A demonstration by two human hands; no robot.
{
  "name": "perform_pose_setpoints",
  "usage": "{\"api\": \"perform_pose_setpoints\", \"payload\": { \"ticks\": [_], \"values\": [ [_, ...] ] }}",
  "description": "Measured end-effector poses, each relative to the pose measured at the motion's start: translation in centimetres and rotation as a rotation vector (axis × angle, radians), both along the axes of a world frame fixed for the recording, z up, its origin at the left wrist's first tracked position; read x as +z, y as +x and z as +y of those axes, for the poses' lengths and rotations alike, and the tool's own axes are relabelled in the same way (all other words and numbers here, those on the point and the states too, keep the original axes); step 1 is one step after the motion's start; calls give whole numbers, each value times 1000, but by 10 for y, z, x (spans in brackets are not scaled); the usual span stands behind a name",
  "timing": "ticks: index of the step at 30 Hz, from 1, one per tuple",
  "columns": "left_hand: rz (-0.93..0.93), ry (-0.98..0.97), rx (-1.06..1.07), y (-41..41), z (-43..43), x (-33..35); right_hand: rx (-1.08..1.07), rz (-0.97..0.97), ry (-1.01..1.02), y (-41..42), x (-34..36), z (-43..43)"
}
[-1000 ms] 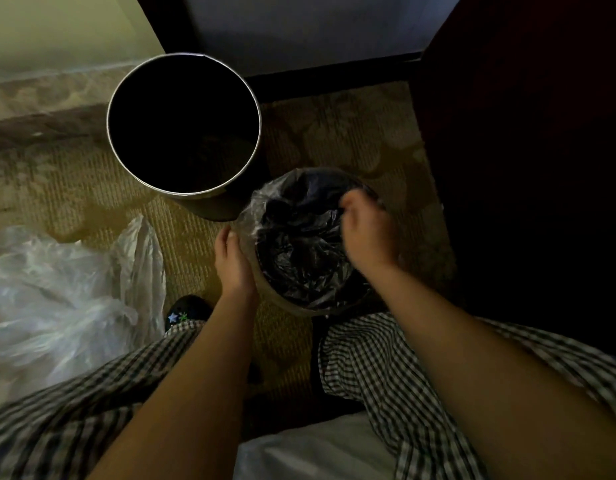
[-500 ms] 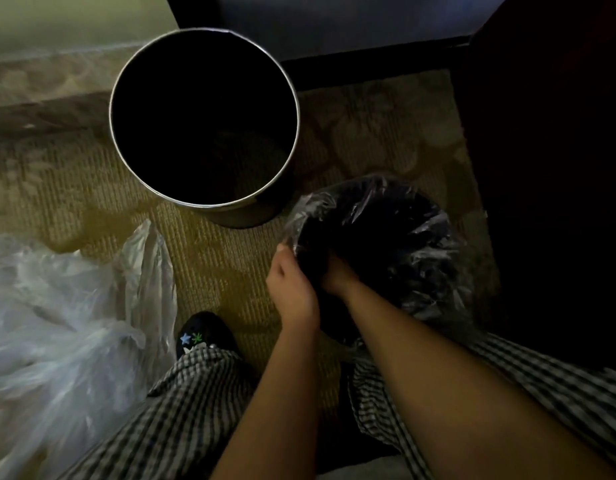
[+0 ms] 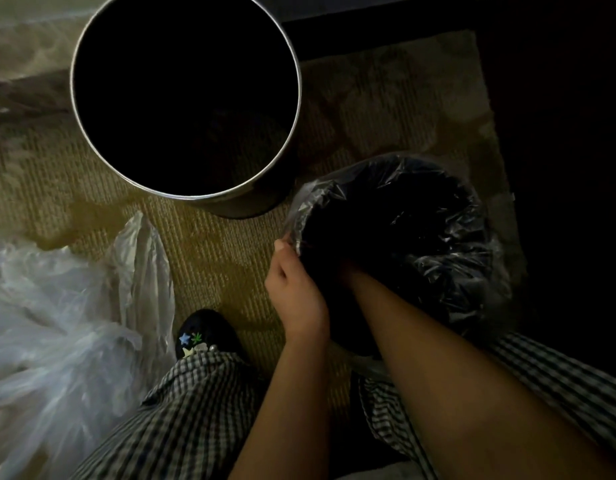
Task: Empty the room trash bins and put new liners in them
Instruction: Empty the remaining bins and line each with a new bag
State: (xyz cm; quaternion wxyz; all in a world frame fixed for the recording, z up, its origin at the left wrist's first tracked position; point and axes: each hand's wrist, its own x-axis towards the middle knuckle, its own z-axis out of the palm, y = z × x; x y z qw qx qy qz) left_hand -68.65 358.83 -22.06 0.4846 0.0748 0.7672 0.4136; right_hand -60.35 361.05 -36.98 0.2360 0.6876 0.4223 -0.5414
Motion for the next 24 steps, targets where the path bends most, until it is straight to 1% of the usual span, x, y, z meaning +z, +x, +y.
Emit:
{"api": "perform_pose_setpoints", "payload": {
  "ticks": [1,3,7,10,12,15,17,18,20,24],
  "values": [
    [5,-6,-5,0,0,1,33,-24,11,2,11,5],
    [11,-19,-10,-1,2,4,62,-12,107,6,34,13],
    [27,-31,-47,0,4,15,-137,115,299,21,81,10],
    [20,-51,-67,0,5,23,-187,200,384,40,114,7],
    [-2,-76,-75,-1,5,25,-176,215,367,52,121,3],
    [0,-126,-103,-3,4,25,-140,157,230,63,124,1],
    [-18,-151,-122,-5,1,23,-176,108,152,66,125,0],
    [-25,-163,-138,-6,-1,22,-208,102,154,67,126,0],
    [-20,-186,-169,-10,-10,19,-253,108,240,66,135,2],
    [42,-205,-241,-16,-19,15,-254,20,637,57,170,5]
  ]
}}
